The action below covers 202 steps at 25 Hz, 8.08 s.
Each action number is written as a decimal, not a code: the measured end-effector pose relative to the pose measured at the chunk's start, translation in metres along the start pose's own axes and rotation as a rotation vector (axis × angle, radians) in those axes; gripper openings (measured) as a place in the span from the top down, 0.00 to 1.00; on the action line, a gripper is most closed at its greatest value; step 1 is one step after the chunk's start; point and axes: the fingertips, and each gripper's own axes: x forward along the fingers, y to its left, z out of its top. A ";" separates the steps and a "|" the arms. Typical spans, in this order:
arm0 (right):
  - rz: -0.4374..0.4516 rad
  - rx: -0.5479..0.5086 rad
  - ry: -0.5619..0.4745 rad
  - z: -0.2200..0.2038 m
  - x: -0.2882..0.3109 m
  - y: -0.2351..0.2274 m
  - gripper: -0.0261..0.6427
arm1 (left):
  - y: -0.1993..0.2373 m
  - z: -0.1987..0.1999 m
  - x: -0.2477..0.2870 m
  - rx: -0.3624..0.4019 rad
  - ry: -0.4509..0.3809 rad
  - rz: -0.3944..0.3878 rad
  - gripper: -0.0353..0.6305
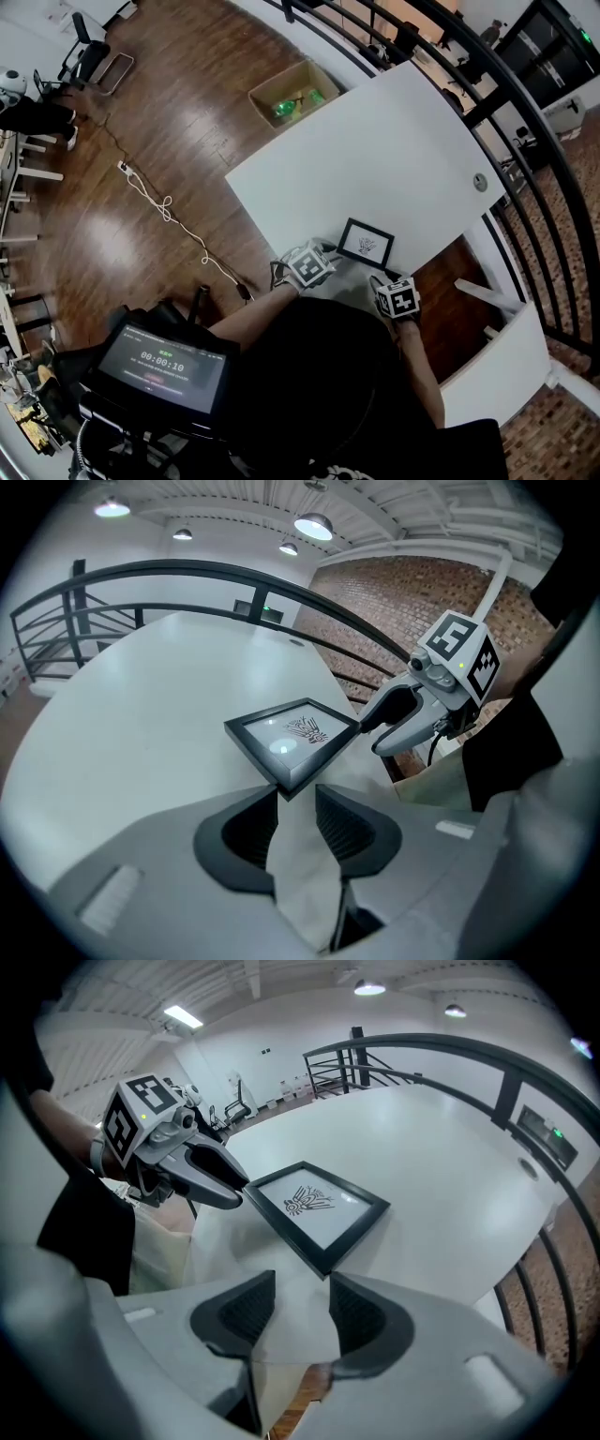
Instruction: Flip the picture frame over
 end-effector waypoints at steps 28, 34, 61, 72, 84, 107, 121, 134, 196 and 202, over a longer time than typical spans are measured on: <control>-0.031 -0.055 -0.080 0.035 -0.043 -0.009 0.72 | -0.009 0.037 -0.032 0.005 -0.120 0.004 0.71; -0.031 -0.055 -0.088 0.039 -0.045 -0.009 0.72 | -0.006 0.043 -0.037 -0.002 -0.143 0.009 0.71; -0.048 -0.050 -0.115 0.059 -0.047 -0.025 0.72 | 0.011 0.064 -0.034 0.009 -0.153 0.038 0.70; -0.051 -0.040 -0.095 0.062 -0.046 -0.036 0.72 | 0.011 0.073 -0.027 0.012 -0.115 0.025 0.68; -0.009 -0.012 -0.031 0.054 -0.014 -0.040 0.72 | 0.030 0.059 -0.004 -0.036 -0.056 0.002 0.68; 0.014 0.041 0.100 0.033 0.039 -0.043 0.72 | 0.047 0.020 0.034 -0.063 0.081 -0.025 0.68; -0.052 0.076 0.112 0.033 0.044 -0.048 0.72 | 0.054 0.016 0.040 -0.033 0.095 0.017 0.71; -0.161 0.131 -0.071 0.054 0.005 -0.062 0.72 | 0.063 0.041 0.007 -0.046 -0.088 0.058 0.74; -0.169 -0.045 -0.730 -0.037 -0.176 0.277 0.97 | -0.214 -0.082 -0.246 0.138 -0.630 -0.068 0.93; -0.187 -0.012 -0.772 -0.083 -0.212 0.279 0.97 | -0.269 -0.084 -0.239 0.139 -0.637 -0.106 0.93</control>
